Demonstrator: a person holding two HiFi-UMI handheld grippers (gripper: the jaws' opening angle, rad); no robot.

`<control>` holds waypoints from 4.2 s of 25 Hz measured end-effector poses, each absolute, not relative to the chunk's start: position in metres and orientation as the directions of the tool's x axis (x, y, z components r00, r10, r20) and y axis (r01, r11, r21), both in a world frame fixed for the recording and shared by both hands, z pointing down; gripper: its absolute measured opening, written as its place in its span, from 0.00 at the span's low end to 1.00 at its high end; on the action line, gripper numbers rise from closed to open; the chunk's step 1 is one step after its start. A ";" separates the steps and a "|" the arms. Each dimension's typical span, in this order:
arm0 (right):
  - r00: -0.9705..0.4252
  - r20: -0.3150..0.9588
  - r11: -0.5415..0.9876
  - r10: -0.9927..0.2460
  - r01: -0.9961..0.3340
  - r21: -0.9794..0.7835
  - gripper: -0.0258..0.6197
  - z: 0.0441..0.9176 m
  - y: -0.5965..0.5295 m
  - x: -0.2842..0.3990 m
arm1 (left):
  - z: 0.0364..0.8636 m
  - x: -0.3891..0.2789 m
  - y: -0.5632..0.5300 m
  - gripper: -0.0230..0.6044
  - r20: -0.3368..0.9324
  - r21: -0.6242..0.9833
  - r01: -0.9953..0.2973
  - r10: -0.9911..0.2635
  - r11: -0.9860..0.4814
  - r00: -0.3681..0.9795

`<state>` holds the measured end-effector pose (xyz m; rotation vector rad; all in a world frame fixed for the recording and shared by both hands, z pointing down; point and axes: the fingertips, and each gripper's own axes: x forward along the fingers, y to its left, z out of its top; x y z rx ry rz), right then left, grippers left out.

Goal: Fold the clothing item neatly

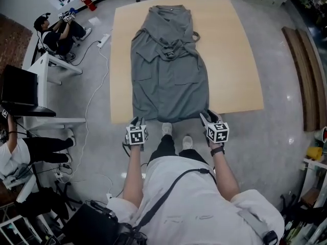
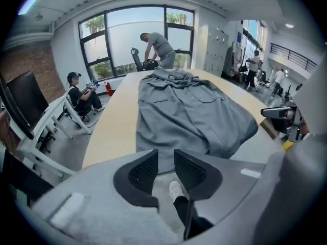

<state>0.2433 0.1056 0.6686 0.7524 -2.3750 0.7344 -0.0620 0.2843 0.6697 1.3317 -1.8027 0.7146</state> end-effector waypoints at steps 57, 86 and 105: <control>-0.922 0.256 0.911 -0.290 -0.348 -0.221 0.11 0.450 0.127 0.210 | 0.441 -0.010 0.262 0.09 0.444 0.207 -0.970 -0.896 0.125 -0.020; -0.688 0.530 0.714 -0.496 -0.670 -0.201 0.47 0.555 -0.402 -0.003 | 0.539 -0.347 -0.210 0.31 0.512 0.171 -0.945 -0.845 0.279 -0.157; -0.582 0.695 0.517 -0.421 -0.784 -0.343 0.11 0.704 -0.144 0.128 | 0.721 -0.234 0.063 0.07 0.841 0.177 -0.899 -0.536 0.400 -0.073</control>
